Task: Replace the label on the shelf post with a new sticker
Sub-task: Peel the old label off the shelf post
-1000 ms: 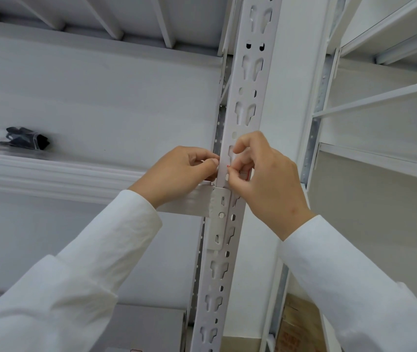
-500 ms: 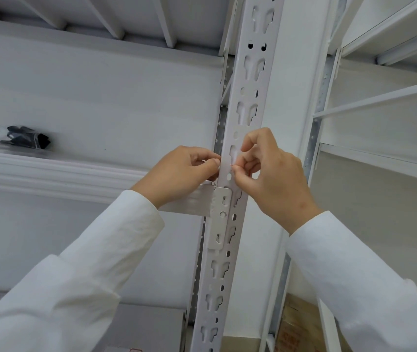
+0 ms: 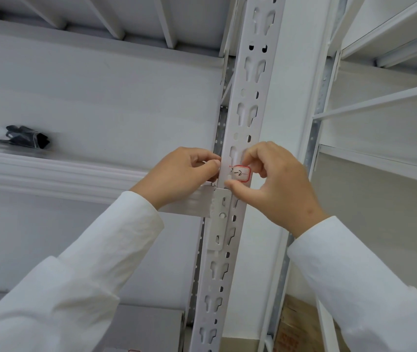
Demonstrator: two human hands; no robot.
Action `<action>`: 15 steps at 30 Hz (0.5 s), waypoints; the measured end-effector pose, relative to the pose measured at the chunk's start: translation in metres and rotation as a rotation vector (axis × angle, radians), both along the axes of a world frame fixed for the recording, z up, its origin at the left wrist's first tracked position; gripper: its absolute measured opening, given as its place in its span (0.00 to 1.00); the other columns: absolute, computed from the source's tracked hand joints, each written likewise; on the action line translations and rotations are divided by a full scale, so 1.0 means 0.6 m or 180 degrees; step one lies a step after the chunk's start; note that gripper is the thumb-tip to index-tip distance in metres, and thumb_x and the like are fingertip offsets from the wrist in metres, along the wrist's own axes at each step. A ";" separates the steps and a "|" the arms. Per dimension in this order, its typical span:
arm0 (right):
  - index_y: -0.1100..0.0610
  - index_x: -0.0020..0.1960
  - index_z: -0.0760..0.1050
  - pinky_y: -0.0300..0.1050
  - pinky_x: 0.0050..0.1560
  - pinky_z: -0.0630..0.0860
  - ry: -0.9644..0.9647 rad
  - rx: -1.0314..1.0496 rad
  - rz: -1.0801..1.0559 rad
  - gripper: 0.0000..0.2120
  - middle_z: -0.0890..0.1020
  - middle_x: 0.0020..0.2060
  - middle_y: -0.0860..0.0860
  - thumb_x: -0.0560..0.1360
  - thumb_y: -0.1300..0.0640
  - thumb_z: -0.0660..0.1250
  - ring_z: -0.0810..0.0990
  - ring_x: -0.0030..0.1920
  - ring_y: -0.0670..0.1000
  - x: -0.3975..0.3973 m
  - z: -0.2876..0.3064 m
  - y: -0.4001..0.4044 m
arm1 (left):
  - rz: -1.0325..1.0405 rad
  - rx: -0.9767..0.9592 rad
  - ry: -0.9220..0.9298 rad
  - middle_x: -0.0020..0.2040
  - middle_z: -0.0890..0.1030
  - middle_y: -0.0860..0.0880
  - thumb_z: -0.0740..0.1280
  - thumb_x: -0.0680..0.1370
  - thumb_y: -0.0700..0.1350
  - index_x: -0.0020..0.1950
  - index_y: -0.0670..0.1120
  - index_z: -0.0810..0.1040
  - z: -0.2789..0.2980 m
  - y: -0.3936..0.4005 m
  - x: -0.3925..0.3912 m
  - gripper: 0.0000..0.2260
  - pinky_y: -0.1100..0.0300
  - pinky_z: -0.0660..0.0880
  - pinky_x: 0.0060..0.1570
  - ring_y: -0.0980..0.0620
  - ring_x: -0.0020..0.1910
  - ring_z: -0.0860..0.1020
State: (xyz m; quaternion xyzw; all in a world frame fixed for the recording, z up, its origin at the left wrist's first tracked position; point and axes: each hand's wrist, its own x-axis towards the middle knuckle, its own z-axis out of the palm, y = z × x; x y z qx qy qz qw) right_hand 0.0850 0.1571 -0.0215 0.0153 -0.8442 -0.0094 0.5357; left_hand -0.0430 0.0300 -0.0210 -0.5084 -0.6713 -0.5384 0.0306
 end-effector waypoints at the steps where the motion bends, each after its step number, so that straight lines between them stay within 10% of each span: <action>1: 0.54 0.42 0.73 0.40 0.38 0.67 0.0039 0.0176 -0.0133 0.13 0.72 0.37 0.45 0.66 0.46 0.70 0.69 0.38 0.47 -0.002 -0.003 0.002 | -0.0009 0.0004 0.0001 0.48 0.87 0.49 0.63 0.70 0.53 0.51 0.50 0.83 0.000 0.000 0.000 0.16 0.49 0.74 0.63 0.52 0.50 0.84; 15: 0.57 0.34 0.78 0.33 0.41 0.64 0.0586 0.0306 -0.0214 0.06 0.82 0.41 0.48 0.69 0.60 0.71 0.77 0.42 0.52 -0.002 -0.008 -0.005 | 0.0009 -0.0035 0.0052 0.47 0.87 0.51 0.62 0.70 0.54 0.51 0.51 0.84 -0.001 0.001 -0.001 0.16 0.49 0.74 0.63 0.54 0.50 0.84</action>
